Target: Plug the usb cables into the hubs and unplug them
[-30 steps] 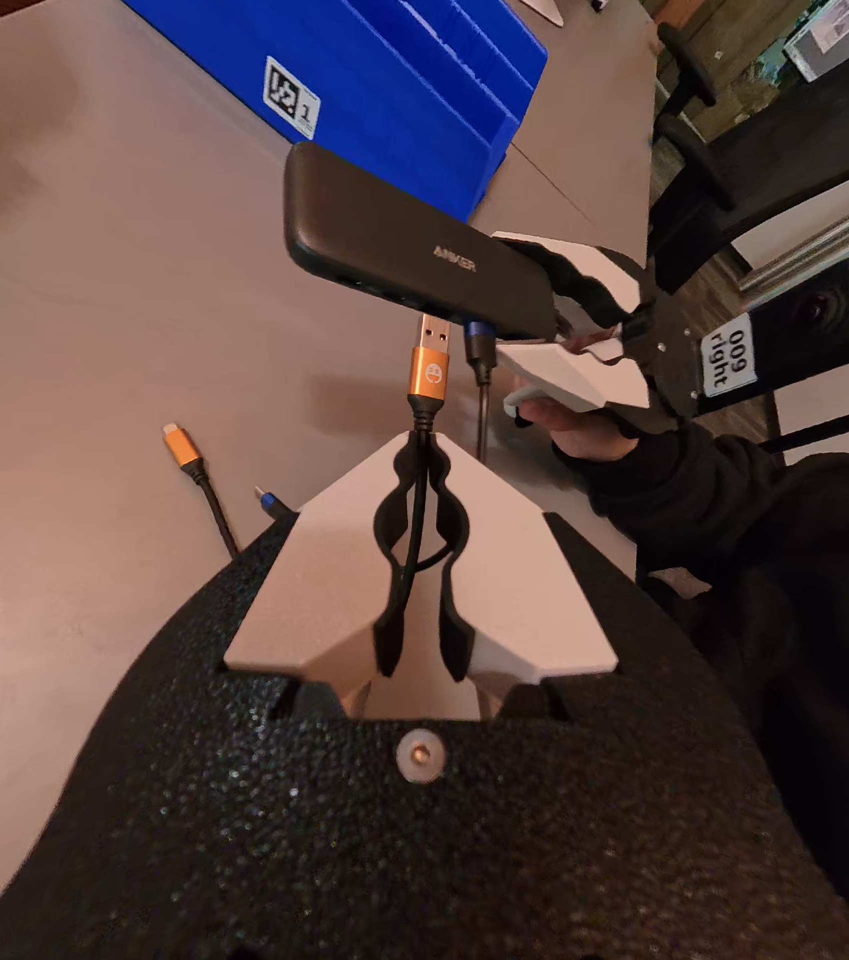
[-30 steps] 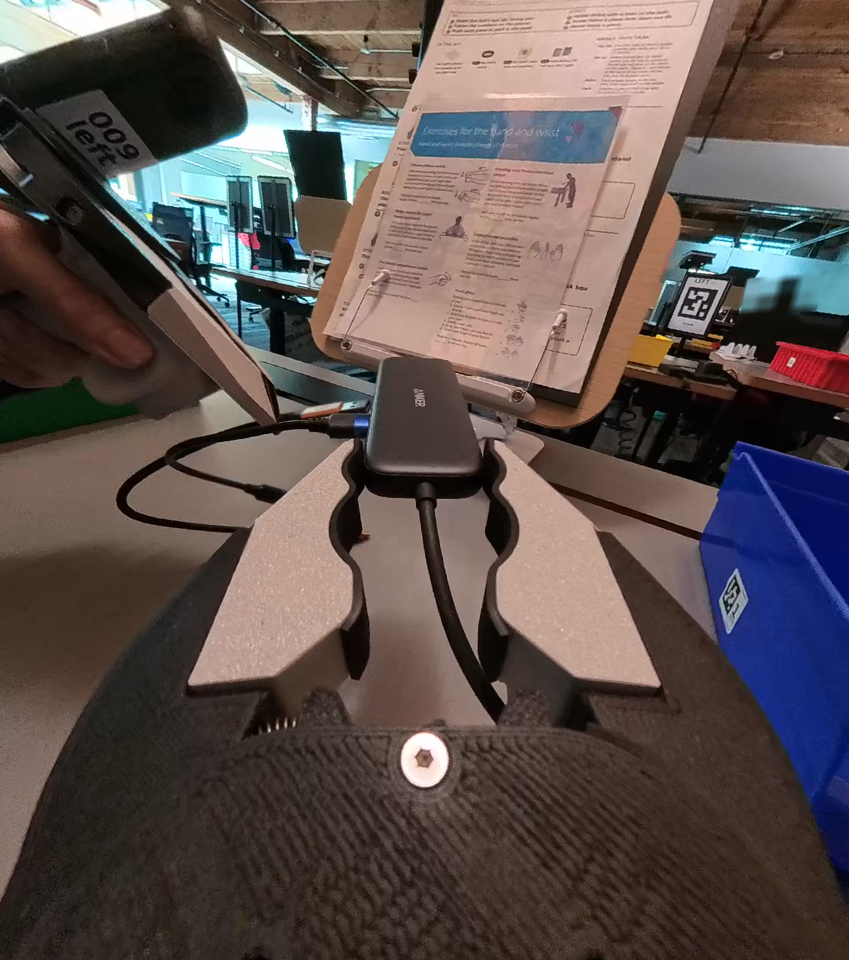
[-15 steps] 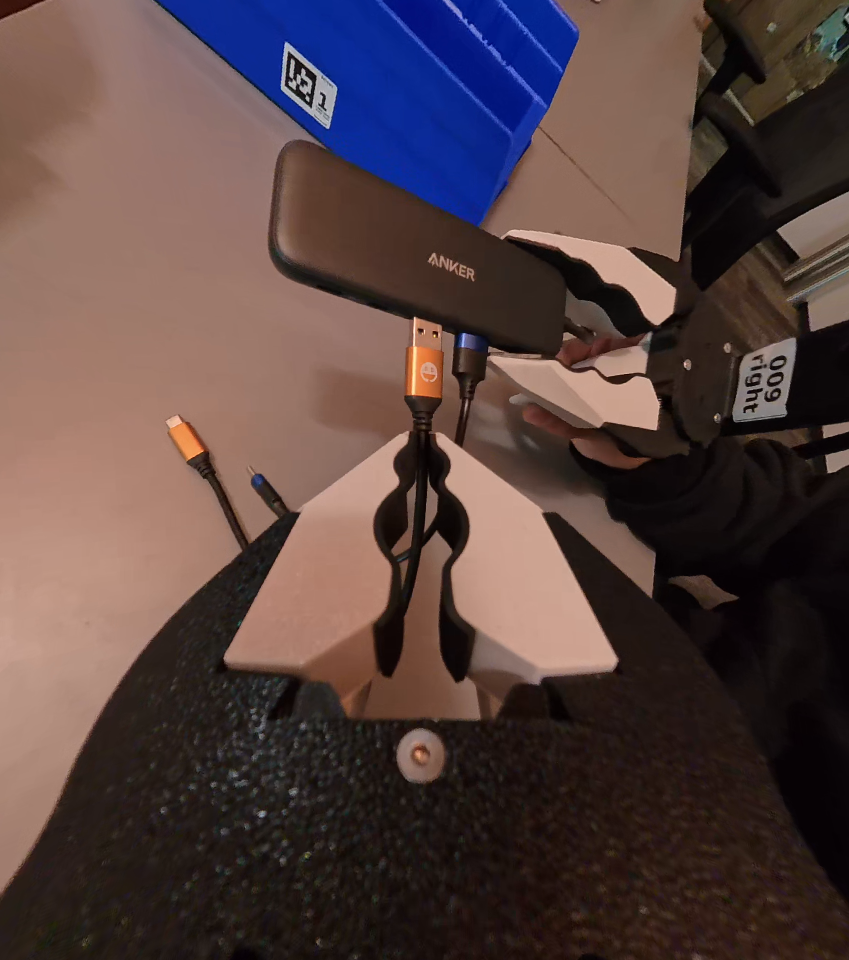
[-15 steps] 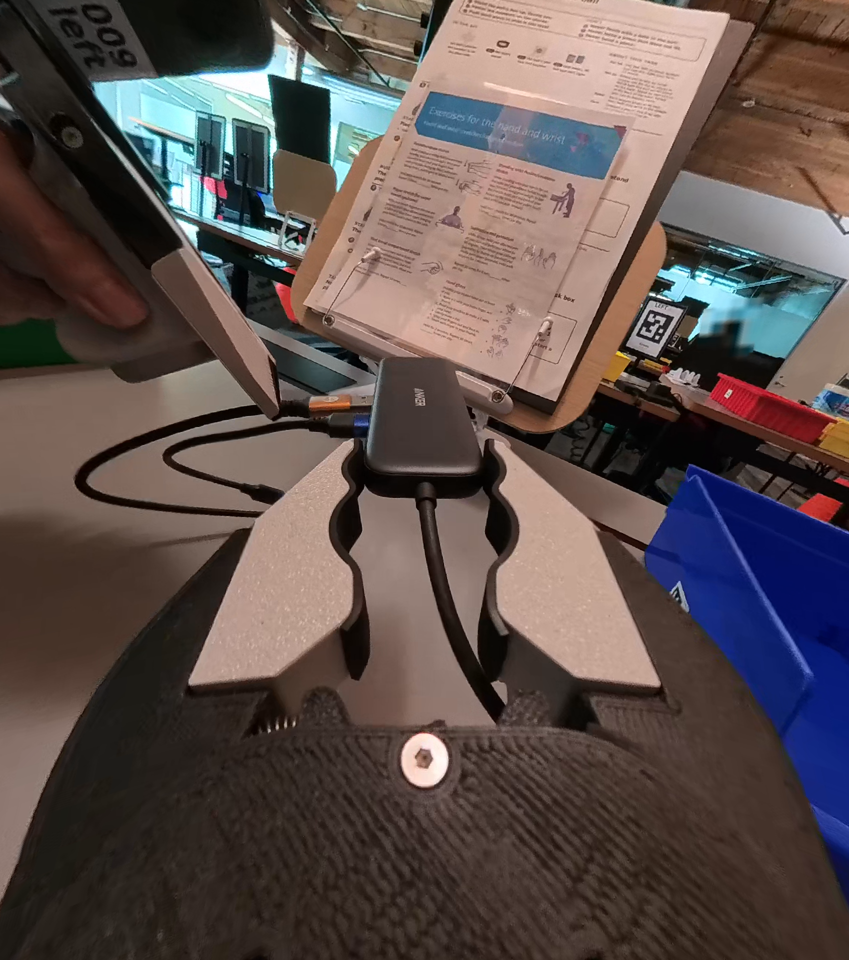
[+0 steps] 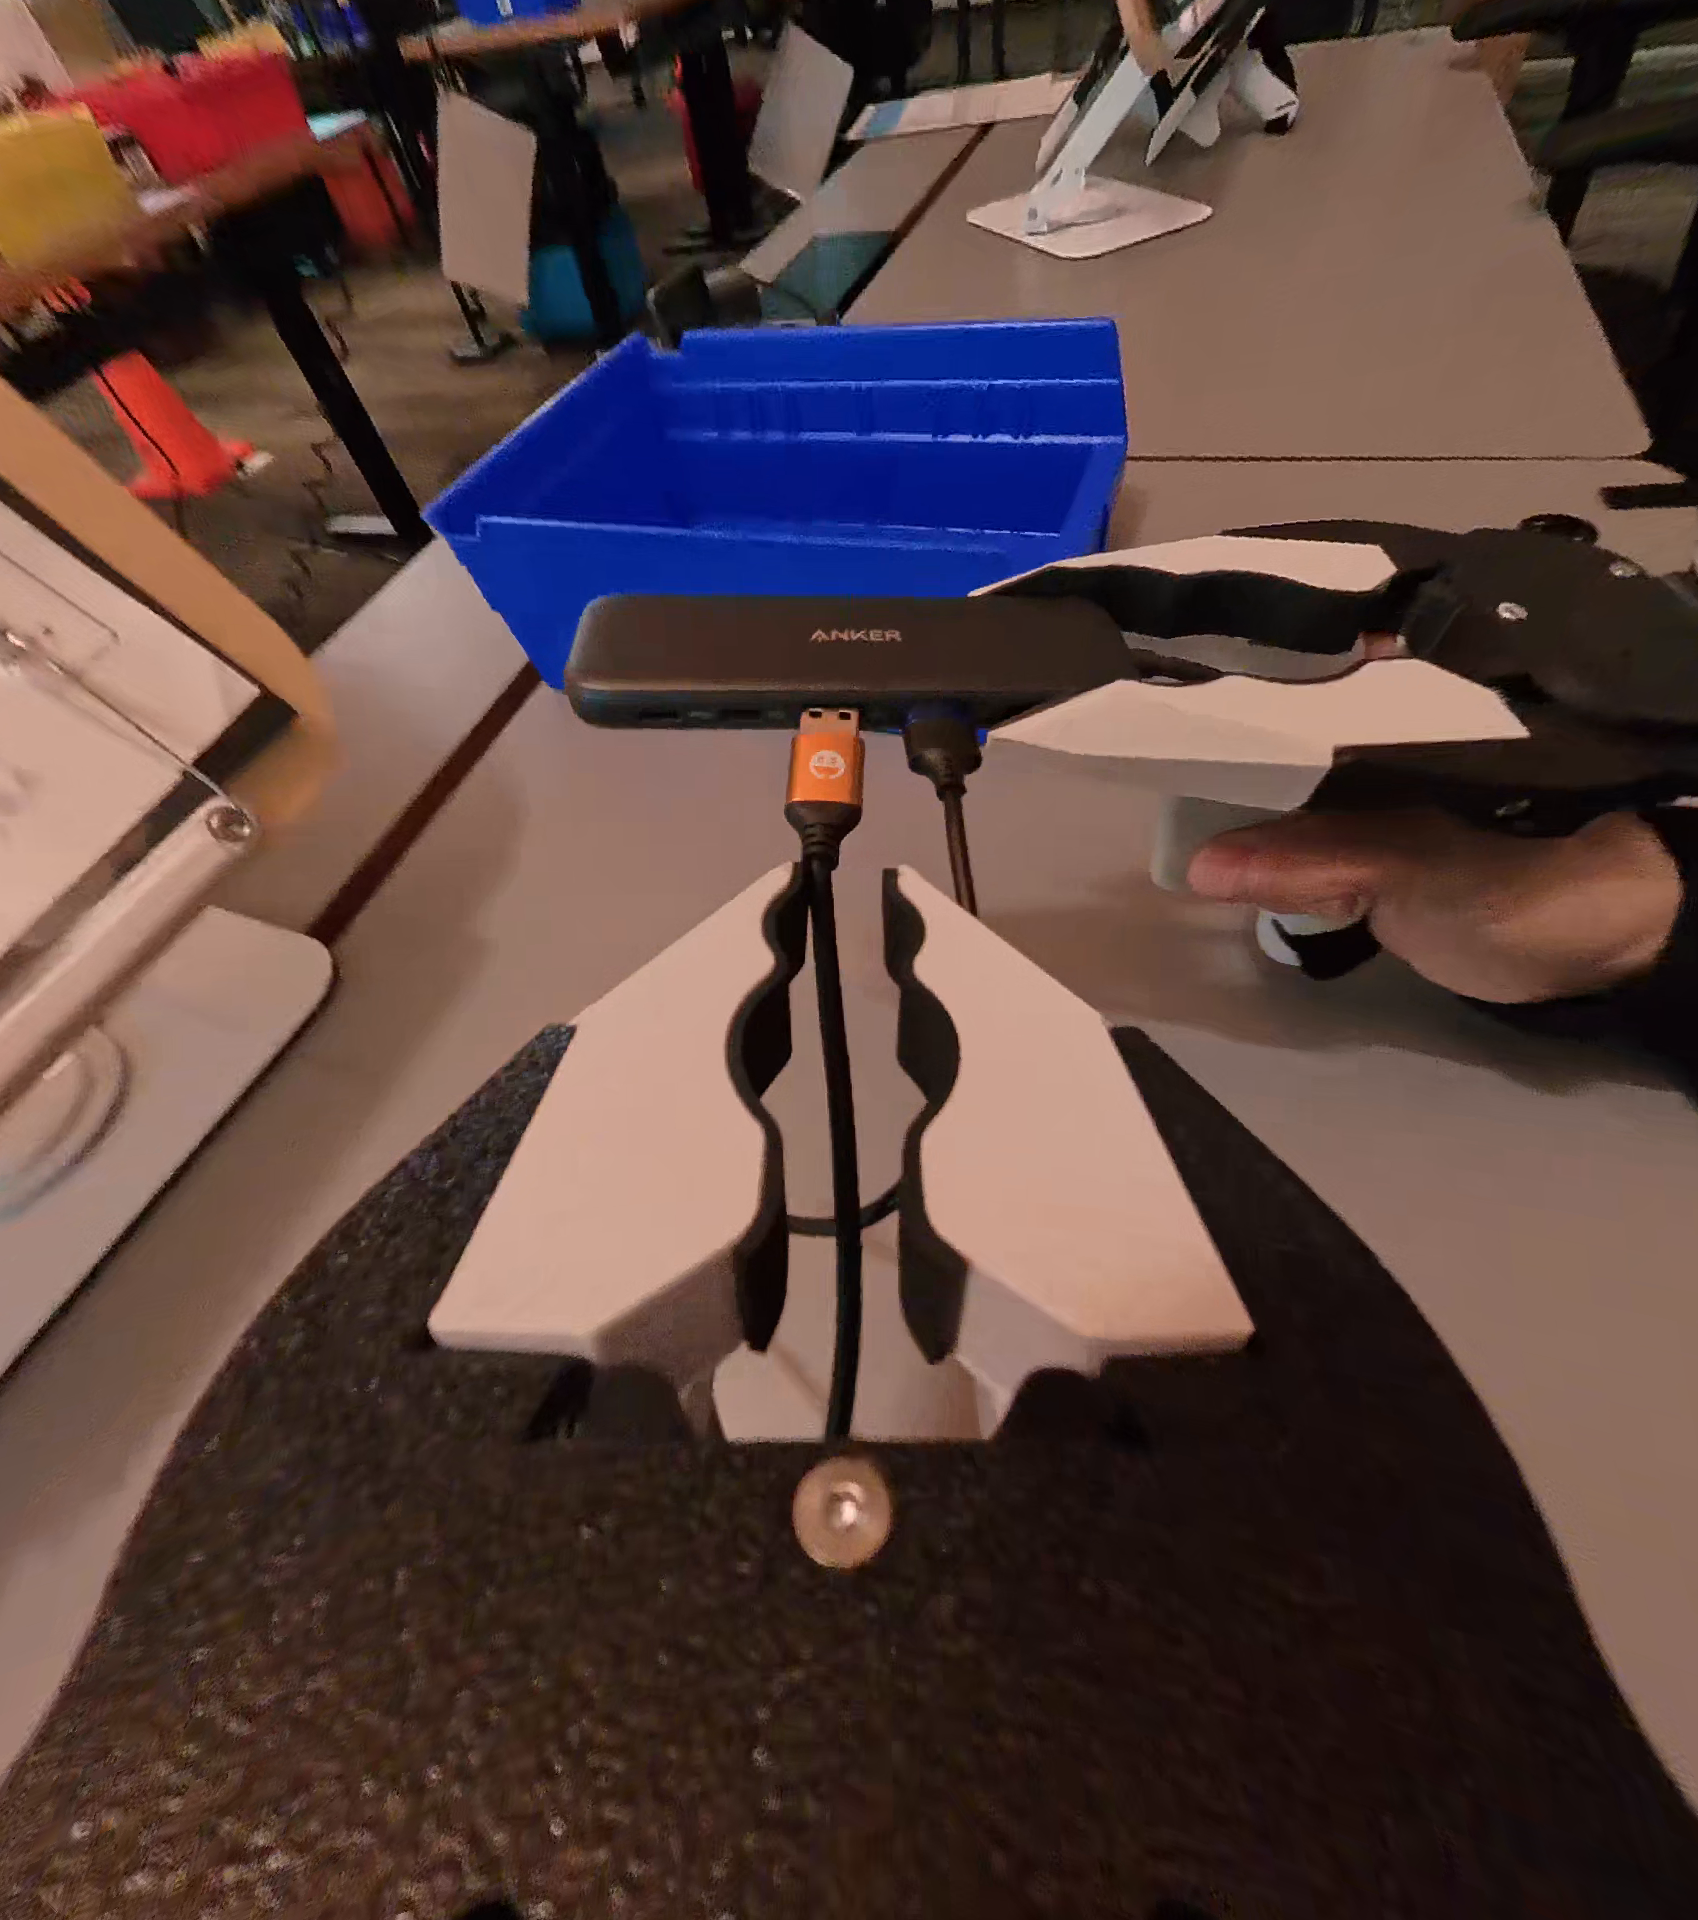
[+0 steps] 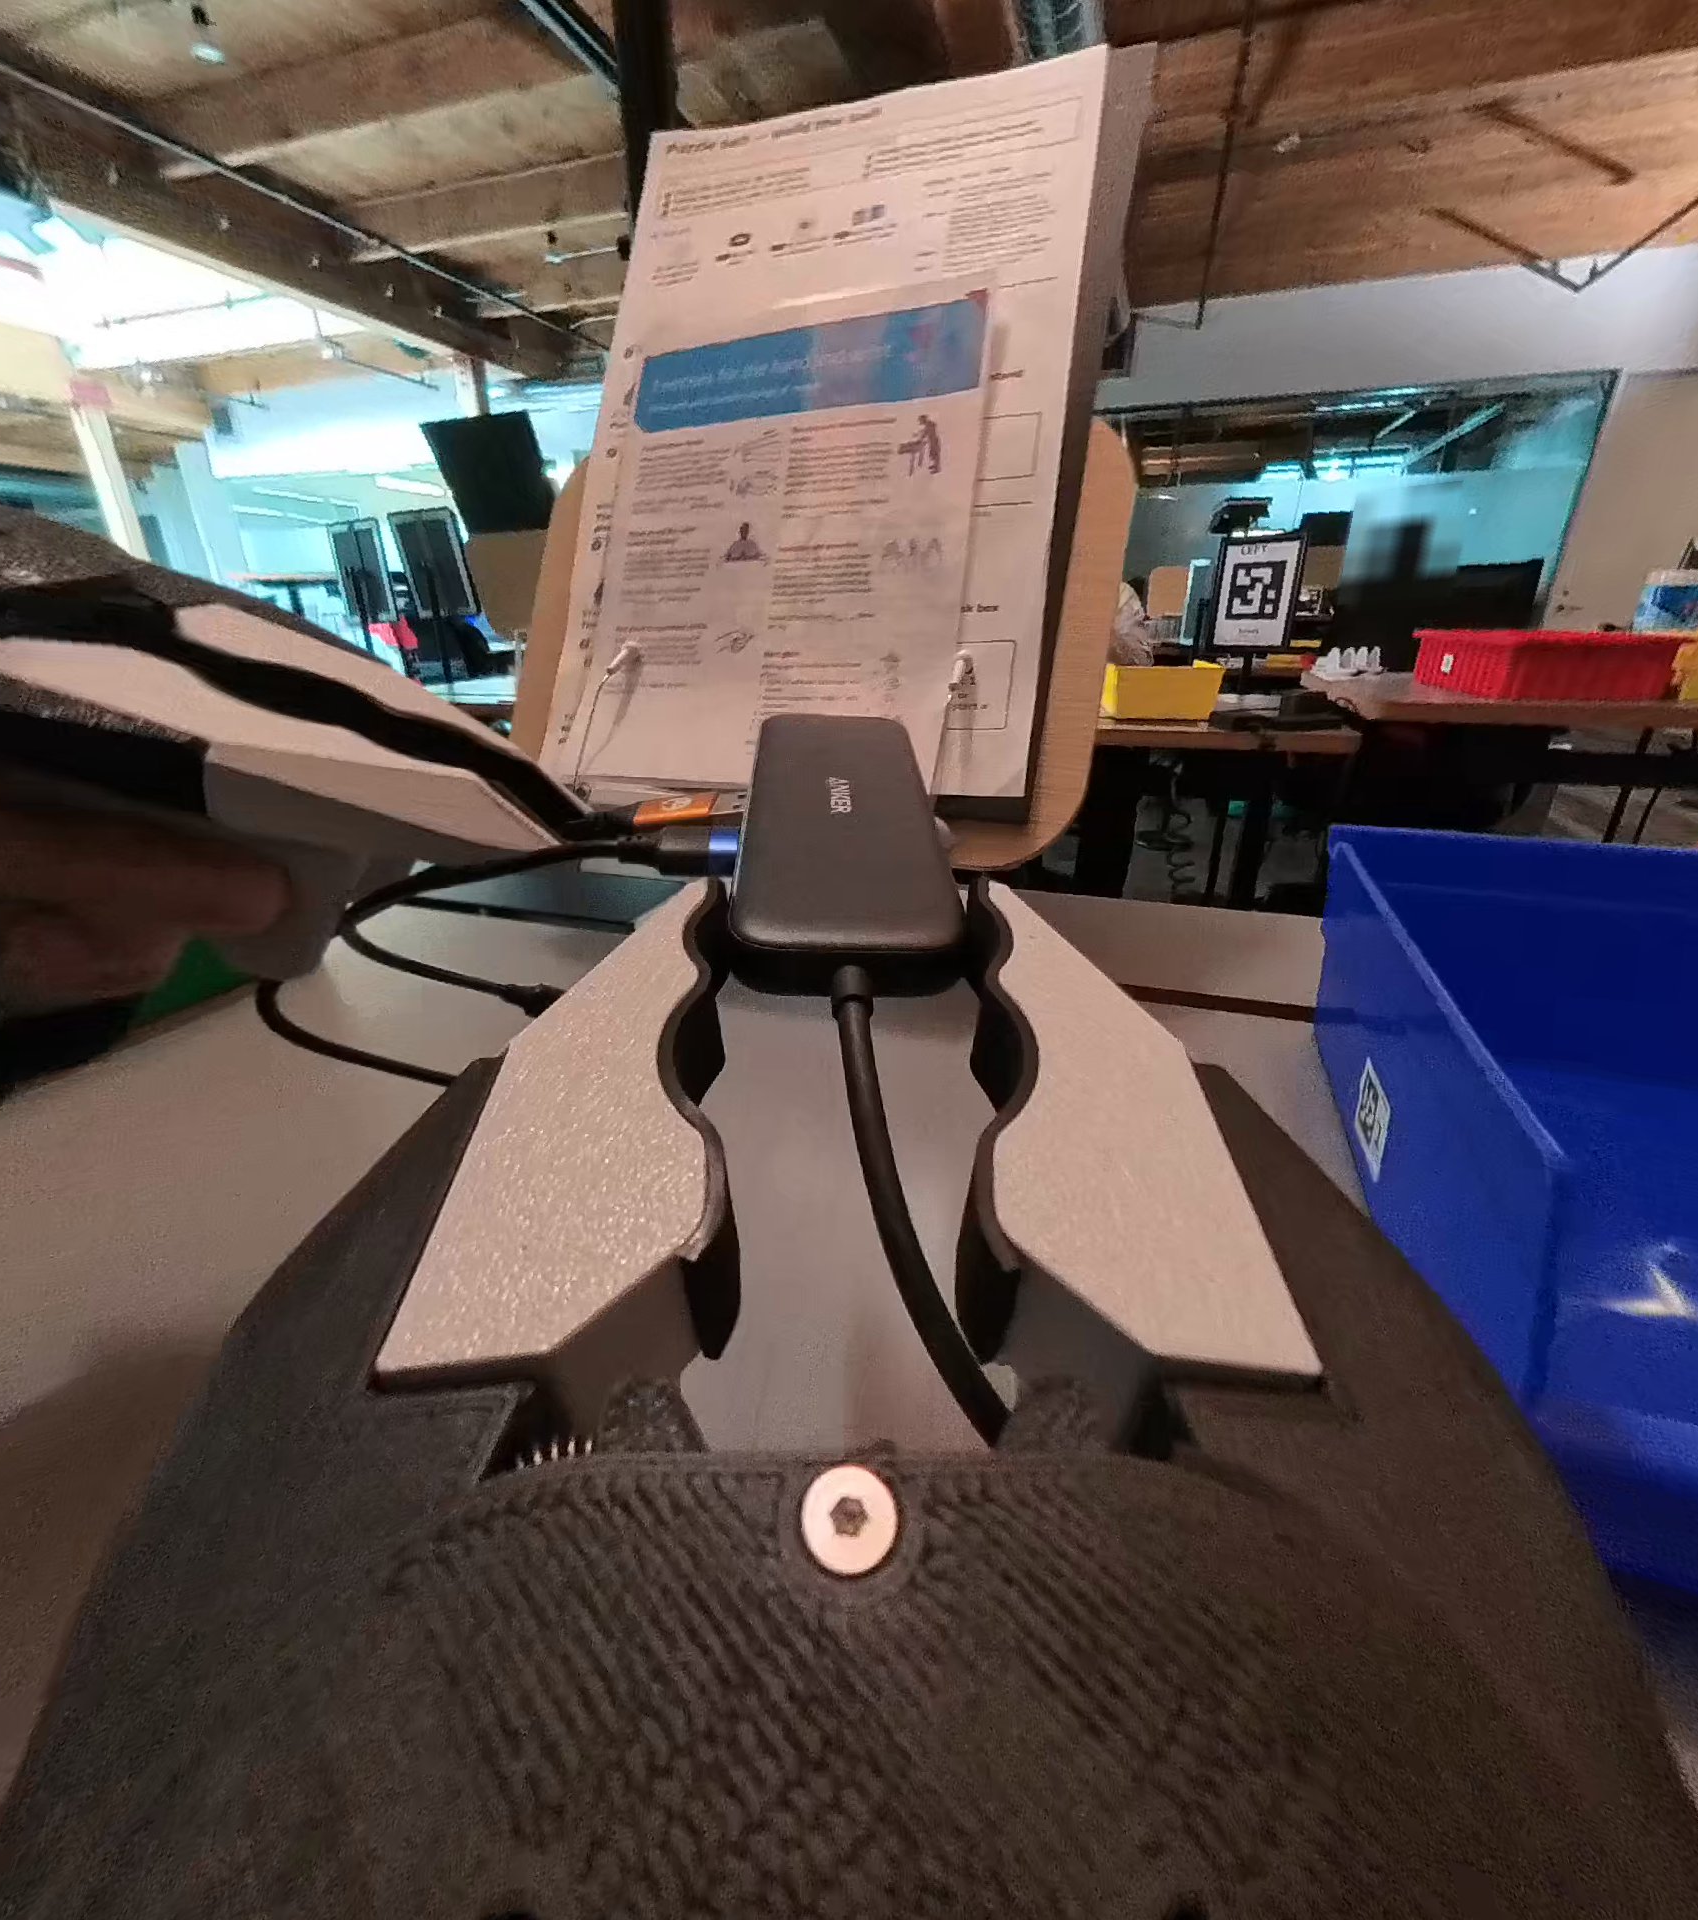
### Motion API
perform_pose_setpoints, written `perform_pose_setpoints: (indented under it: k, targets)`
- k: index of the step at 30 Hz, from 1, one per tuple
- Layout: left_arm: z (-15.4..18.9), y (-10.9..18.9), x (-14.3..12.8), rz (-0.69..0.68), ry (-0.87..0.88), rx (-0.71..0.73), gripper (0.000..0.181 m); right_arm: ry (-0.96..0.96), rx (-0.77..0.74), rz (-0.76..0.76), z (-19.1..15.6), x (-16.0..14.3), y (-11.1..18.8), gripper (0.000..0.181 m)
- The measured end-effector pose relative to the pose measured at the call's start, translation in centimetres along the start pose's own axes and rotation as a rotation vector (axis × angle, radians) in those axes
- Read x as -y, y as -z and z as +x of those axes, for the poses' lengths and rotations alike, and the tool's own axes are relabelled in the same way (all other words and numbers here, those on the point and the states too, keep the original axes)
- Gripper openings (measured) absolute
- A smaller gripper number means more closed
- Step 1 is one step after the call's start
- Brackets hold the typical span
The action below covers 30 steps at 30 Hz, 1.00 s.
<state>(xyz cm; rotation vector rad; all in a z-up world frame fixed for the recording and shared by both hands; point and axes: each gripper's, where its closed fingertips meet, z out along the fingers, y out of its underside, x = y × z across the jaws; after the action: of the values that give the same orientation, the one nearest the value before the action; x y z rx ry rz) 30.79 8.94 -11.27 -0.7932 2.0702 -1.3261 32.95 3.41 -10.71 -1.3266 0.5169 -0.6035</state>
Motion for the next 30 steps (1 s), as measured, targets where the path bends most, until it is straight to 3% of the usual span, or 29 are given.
perform_pose_setpoints:
  k: [1,7,22,30]
  targets:
    - [0.0,-0.2,0.1,0.004,-0.02,0.014,0.012,-0.007,-0.005,-0.001,0.3,0.0,0.0,0.045]
    - [-0.5,-0.6,0.3,0.024,-0.028,0.073,0.022,0.004,-0.014,-0.002,0.6,0.0,0.1,0.045]
    - [-0.5,-0.7,0.3,0.011,-0.102,0.109,0.012,0.034,0.046,-0.027,-0.5,-0.4,-0.2,0.046]
    - [-1.0,-0.2,0.1,-0.052,-0.195,0.182,0.012,0.197,0.074,-0.068,-2.0,-0.7,-0.3,0.045]
